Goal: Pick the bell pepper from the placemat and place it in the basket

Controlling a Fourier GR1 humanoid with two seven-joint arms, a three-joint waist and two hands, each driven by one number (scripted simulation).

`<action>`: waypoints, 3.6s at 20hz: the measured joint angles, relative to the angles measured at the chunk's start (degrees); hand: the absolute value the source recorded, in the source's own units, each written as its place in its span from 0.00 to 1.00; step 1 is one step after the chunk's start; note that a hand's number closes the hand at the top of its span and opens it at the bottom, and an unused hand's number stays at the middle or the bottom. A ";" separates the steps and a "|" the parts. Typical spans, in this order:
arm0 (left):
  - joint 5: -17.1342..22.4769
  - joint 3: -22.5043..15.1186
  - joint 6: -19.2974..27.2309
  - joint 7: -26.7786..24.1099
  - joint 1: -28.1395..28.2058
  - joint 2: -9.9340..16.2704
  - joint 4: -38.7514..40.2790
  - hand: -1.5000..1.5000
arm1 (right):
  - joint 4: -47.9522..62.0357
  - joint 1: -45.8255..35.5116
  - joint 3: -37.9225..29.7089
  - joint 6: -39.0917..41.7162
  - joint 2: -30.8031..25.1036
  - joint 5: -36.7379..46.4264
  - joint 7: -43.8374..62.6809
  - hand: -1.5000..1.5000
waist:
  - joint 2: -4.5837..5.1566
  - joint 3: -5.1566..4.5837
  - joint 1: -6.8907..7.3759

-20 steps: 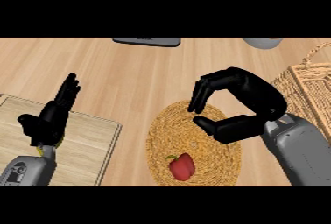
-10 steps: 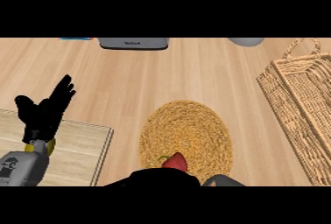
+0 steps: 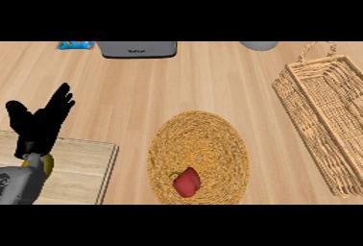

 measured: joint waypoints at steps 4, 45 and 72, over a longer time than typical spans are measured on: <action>0.06 0.12 -0.46 -0.39 0.67 -0.09 -0.06 0.50 | -2.40 -6.96 -4.53 7.71 0.97 2.54 11.59 0.00 | 0.12 0.00 0.07; -3.77 2.79 -2.97 2.18 -1.68 -3.38 -1.52 0.50 | 2.31 12.62 -18.95 16.85 -5.92 1.80 -11.00 0.00 | 1.49 0.26 1.83; -7.33 7.45 -6.10 2.67 -1.47 -6.22 -1.40 0.50 | 21.13 16.59 -19.06 10.13 -5.64 22.02 -33.95 0.00 | 1.21 0.19 1.21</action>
